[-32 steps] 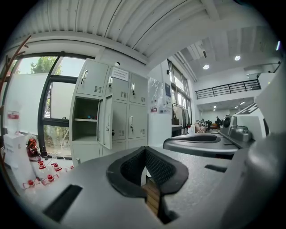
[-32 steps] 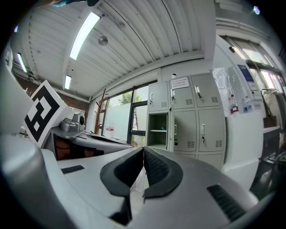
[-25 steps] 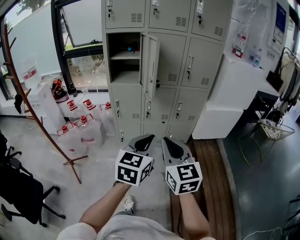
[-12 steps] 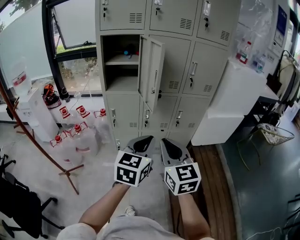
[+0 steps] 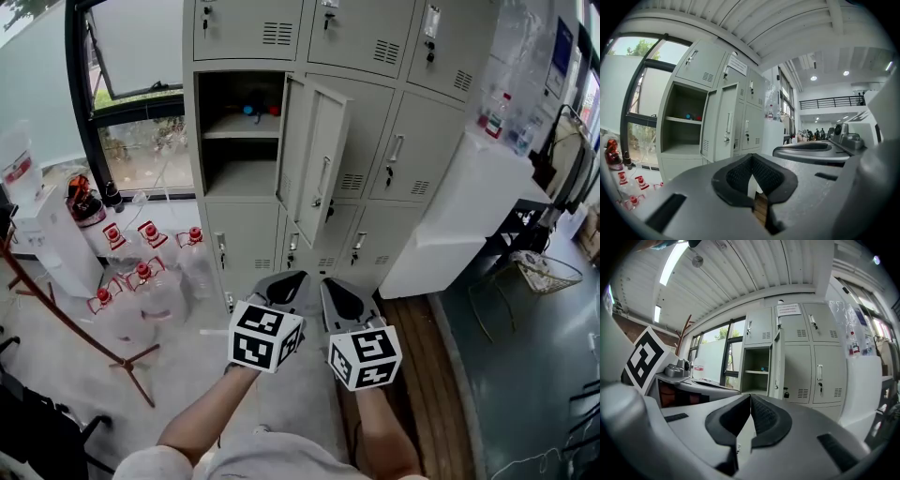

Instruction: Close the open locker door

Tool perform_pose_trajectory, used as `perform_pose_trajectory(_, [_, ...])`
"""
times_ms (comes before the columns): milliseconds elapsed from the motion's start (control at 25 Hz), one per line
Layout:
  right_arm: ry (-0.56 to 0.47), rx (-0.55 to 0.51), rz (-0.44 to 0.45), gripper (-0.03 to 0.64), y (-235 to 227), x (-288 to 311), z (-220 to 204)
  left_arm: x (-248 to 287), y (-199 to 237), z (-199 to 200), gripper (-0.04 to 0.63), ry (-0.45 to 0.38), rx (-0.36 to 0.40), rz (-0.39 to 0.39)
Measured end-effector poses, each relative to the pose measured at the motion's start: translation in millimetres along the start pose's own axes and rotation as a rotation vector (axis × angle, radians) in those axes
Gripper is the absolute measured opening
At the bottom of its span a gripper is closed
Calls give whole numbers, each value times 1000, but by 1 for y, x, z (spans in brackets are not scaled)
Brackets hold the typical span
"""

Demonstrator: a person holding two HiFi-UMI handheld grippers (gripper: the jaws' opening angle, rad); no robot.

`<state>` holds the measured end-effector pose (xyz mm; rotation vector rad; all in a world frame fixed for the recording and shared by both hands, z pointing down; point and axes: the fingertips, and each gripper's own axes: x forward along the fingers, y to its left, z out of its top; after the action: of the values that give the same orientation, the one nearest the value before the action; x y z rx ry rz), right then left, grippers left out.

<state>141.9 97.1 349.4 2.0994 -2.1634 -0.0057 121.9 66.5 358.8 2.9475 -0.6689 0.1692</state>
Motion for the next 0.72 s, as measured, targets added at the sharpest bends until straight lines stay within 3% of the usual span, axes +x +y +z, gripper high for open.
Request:
perform_pose_trajectory(320, [-1,11,-28,5,0,33,2,11,36,-1,5,6,-11,-20])
perform_pose_trajectory(720, [-20,23,-20,5,-26,54,4,36,50,-3,5,20,-12,-8])
